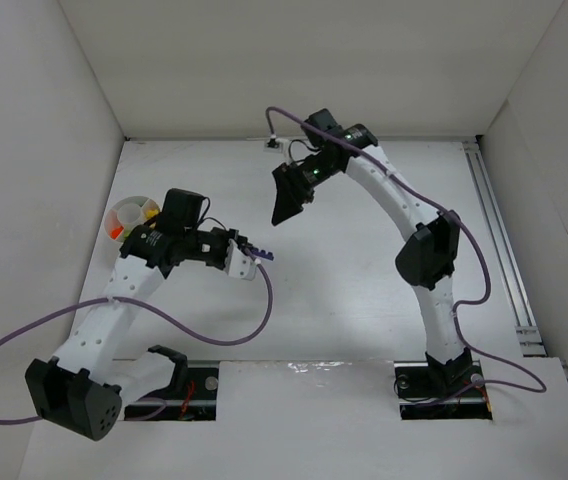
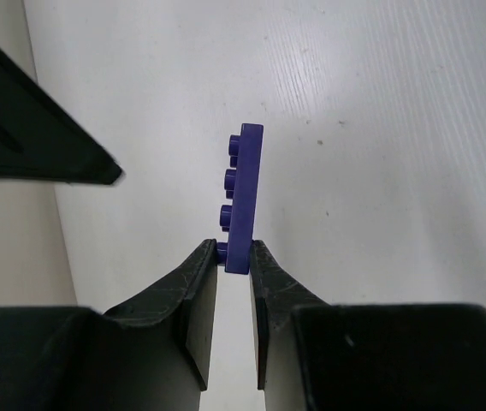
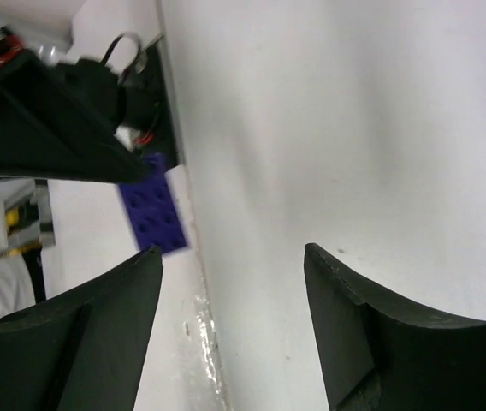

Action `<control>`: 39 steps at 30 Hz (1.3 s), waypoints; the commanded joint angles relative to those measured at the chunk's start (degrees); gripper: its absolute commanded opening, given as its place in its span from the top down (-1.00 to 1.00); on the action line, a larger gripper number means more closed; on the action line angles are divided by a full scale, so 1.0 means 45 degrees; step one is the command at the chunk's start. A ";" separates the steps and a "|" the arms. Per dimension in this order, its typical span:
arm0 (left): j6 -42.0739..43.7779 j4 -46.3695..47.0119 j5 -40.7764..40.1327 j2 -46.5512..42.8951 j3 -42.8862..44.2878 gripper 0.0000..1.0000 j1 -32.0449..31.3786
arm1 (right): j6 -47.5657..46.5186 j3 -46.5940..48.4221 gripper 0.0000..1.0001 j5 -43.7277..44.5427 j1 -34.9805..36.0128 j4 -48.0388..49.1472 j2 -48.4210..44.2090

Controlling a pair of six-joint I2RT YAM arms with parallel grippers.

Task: Sort the legos into containers by color

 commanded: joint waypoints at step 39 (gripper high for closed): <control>0.4040 -0.4519 -1.0519 0.5152 0.6112 1.00 0.6792 | 0.3995 -0.2315 -0.49 0.1818 -0.3165 0.5266 -0.1879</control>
